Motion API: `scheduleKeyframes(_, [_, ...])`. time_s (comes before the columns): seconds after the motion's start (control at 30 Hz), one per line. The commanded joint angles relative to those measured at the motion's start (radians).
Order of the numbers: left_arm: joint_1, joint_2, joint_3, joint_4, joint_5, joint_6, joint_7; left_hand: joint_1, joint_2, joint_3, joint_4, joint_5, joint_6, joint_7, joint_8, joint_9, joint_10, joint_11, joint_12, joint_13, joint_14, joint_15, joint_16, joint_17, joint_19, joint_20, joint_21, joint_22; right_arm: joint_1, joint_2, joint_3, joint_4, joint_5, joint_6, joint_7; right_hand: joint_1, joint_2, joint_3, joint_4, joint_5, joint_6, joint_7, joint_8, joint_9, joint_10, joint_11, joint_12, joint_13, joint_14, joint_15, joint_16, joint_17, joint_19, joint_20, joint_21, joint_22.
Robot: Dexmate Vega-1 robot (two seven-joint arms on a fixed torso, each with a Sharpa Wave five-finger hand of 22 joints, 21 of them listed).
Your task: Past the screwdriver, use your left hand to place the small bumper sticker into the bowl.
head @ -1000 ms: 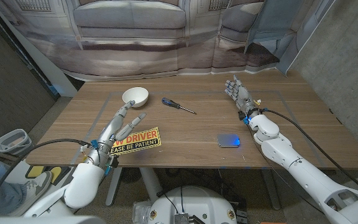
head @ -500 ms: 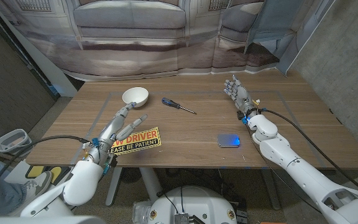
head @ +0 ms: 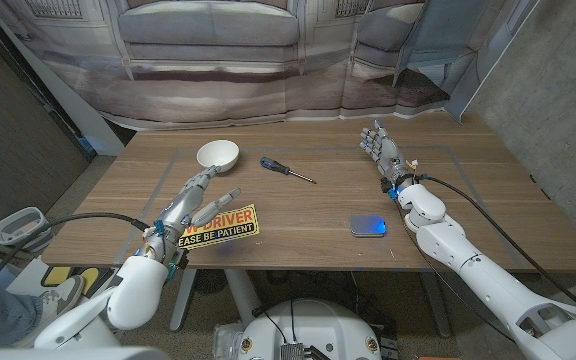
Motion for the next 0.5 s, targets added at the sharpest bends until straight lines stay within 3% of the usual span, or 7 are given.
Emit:
scheduleKeyframes(0.03, [0.018,0.022,0.019,-0.042,0.075,0.111,0.015,0.014,0.001,0.003,-0.004,0.004,-0.010,-0.007,-0.004,0.006,-0.008,-0.007,-0.003,0.003,-0.009,-0.016,-0.001,0.002,-0.090,-0.011,-0.003,0.001,-0.008,0.004,-0.004,-0.012,-0.002,-0.006,-0.012,-0.001,0.009,0.001,-0.003,0.001,0.009,-0.001,0.000,0.003,0.010,-0.004,-0.002,0.003,0.006,0.002,-0.002,0.005,0.007,-0.026,0.000,0.004])
scheduleKeyframes(0.2, [0.024,0.033,0.009,-0.038,0.061,0.104,0.003,0.018,0.002,0.003,-0.005,0.004,-0.012,-0.010,-0.004,0.006,-0.010,-0.010,-0.004,0.003,-0.010,-0.015,-0.001,0.002,-0.093,-0.009,-0.004,0.002,-0.010,0.009,-0.009,-0.013,-0.004,-0.006,-0.012,-0.001,0.010,0.001,-0.004,0.001,0.008,-0.001,0.000,0.003,0.011,-0.004,-0.002,0.003,0.008,0.003,-0.002,0.005,0.007,-0.025,0.000,0.004])
scheduleKeyframes(0.37, [0.003,0.045,0.046,-0.051,0.114,0.183,0.001,0.020,0.003,0.003,-0.007,0.004,-0.010,-0.012,-0.004,0.006,-0.011,-0.010,-0.005,0.003,-0.010,-0.016,-0.001,0.002,-0.095,-0.010,-0.004,0.002,-0.021,0.012,-0.004,-0.026,0.006,-0.004,-0.017,0.000,0.011,0.001,-0.004,0.001,0.009,-0.001,0.000,0.003,0.011,-0.003,-0.002,0.003,0.009,0.002,-0.001,0.005,0.009,-0.025,0.000,0.004])
scheduleKeyframes(0.5, [-0.001,0.058,0.049,-0.052,0.109,0.182,-0.005,0.022,0.003,0.003,-0.007,0.004,-0.009,-0.011,-0.004,0.006,-0.013,-0.010,-0.006,0.003,-0.010,-0.016,-0.001,0.002,-0.096,-0.008,-0.004,0.002,-0.029,0.007,-0.002,-0.038,0.002,-0.004,-0.025,0.001,0.012,0.001,-0.004,0.001,0.013,-0.001,0.001,0.003,0.014,-0.004,-0.002,0.003,0.014,0.001,0.000,0.005,0.011,-0.024,0.001,0.004])
